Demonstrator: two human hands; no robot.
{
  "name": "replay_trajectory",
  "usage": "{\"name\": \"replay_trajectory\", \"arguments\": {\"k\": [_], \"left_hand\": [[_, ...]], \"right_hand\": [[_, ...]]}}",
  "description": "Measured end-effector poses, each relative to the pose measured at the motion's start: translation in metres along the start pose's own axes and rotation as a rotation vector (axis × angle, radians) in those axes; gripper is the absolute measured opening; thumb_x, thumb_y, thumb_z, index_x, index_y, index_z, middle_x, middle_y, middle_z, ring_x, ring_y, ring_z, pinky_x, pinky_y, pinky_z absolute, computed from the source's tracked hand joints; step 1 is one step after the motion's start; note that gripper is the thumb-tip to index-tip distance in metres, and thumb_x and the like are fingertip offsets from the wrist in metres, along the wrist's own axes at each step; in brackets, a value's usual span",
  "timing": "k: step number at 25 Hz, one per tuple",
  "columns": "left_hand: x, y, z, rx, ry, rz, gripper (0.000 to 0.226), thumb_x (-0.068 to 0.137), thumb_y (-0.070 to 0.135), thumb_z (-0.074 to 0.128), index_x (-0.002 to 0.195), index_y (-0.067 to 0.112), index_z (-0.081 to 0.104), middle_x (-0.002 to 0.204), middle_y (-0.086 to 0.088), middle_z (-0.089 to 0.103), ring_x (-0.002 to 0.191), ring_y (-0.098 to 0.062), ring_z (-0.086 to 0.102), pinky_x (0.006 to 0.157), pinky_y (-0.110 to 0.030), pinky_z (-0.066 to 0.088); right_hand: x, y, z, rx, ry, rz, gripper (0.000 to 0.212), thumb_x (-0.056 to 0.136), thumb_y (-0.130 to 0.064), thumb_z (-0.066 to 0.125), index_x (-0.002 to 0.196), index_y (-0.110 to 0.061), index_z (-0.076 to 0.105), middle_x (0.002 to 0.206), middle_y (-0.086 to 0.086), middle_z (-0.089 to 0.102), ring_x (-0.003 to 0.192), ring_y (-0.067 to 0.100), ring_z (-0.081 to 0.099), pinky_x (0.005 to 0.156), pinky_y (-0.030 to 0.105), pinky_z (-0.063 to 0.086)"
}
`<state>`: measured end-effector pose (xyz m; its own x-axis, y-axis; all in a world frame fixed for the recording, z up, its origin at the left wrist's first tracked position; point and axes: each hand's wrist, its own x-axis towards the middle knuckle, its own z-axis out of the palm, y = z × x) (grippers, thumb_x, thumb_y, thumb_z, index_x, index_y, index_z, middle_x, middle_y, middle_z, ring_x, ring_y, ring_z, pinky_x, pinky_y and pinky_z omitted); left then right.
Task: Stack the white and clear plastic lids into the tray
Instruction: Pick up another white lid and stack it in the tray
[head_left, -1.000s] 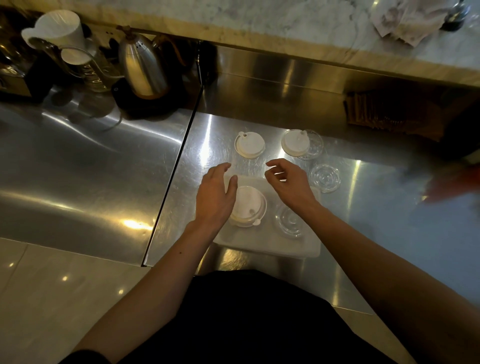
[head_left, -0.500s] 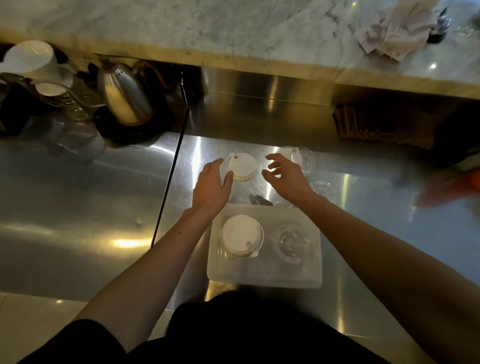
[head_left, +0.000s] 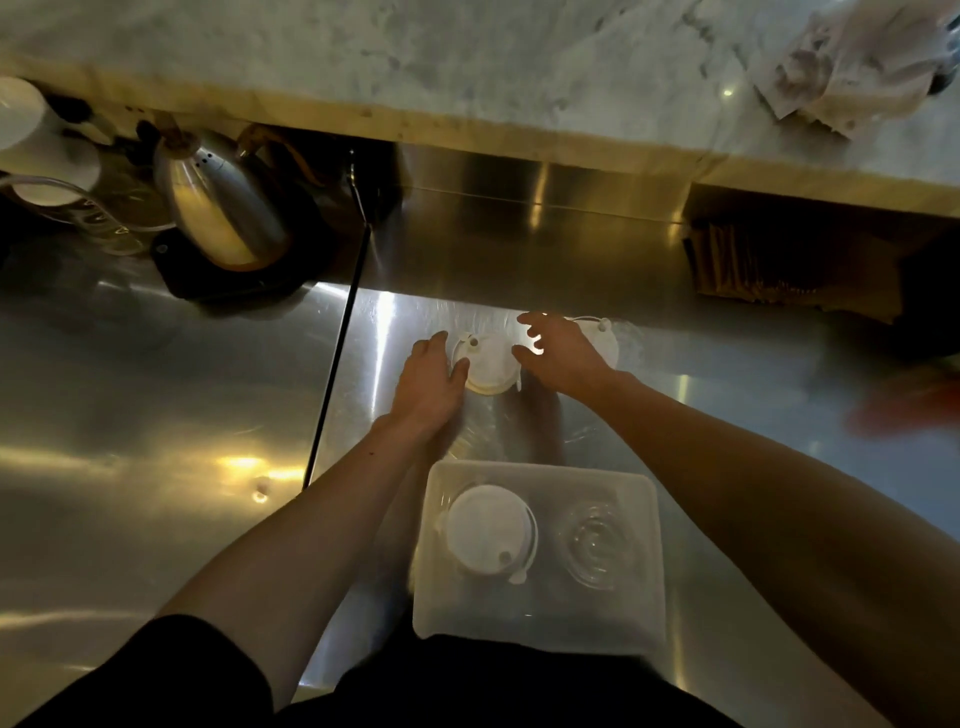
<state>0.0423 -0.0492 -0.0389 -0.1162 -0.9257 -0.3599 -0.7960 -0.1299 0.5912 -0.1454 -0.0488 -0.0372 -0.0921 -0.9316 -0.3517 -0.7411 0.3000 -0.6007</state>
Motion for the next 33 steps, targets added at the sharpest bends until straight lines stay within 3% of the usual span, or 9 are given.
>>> {"name": "replay_trajectory", "arguments": {"k": [6,12,17,23,27,33], "left_hand": [[0.018,-0.003,0.008,-0.019,-0.066,-0.007,0.047,0.094,0.028,0.054,0.135,0.009,0.043,0.131,-0.017,0.055,0.119,-0.033,0.054,0.101,-0.045,0.046],[0.021,0.002,0.011,-0.127,-0.03,-0.058,0.049,0.091,0.022,0.059,0.136,0.007,0.045,0.132,-0.018,0.057,0.121,-0.033,0.054,0.103,-0.041,0.044],[0.022,0.003,0.01,-0.178,-0.041,-0.136,0.034,0.089,0.022,0.062,0.117,0.003,0.058,0.109,-0.015,0.064,0.104,-0.028,0.06,0.078,-0.026,0.039],[0.019,-0.002,0.007,-0.316,-0.085,-0.208,0.034,0.084,0.025,0.07,0.112,0.007,0.066,0.103,-0.011,0.07,0.096,-0.024,0.065,0.077,-0.028,0.046],[0.016,-0.002,0.004,-0.354,-0.079,-0.209,0.036,0.084,0.031,0.069,0.112,0.009,0.063,0.107,-0.008,0.068,0.097,-0.023,0.065,0.087,-0.038,0.054],[0.007,0.005,-0.005,-0.426,-0.1,-0.218,0.037,0.083,0.03,0.071,0.115,0.015,0.058,0.106,-0.008,0.068,0.098,-0.026,0.065,0.089,-0.044,0.055]], "right_hand": [[0.018,0.006,0.016,-0.041,-0.072,0.041,0.053,0.09,-0.029,0.062,0.138,-0.013,0.046,0.135,0.013,0.055,0.12,0.029,0.055,0.102,0.039,0.043],[0.019,0.009,0.025,0.015,-0.074,0.089,0.047,0.087,-0.021,0.064,0.131,-0.011,0.053,0.124,0.013,0.064,0.112,0.029,0.059,0.094,0.032,0.043],[0.016,0.01,0.027,0.187,-0.053,0.177,0.043,0.085,-0.012,0.064,0.127,-0.012,0.058,0.123,0.011,0.064,0.111,0.026,0.061,0.092,0.031,0.046],[0.007,0.01,0.025,0.336,-0.013,0.201,0.044,0.083,0.0,0.059,0.125,-0.012,0.06,0.123,0.01,0.064,0.111,0.024,0.061,0.09,0.03,0.05],[0.004,0.009,0.021,0.381,0.001,0.204,0.042,0.083,0.0,0.059,0.122,-0.013,0.063,0.122,0.008,0.065,0.108,0.024,0.063,0.092,0.035,0.053],[-0.004,0.003,0.015,0.458,0.047,0.191,0.041,0.08,0.001,0.061,0.118,-0.012,0.065,0.12,0.008,0.066,0.105,0.026,0.064,0.091,0.036,0.054]]}}
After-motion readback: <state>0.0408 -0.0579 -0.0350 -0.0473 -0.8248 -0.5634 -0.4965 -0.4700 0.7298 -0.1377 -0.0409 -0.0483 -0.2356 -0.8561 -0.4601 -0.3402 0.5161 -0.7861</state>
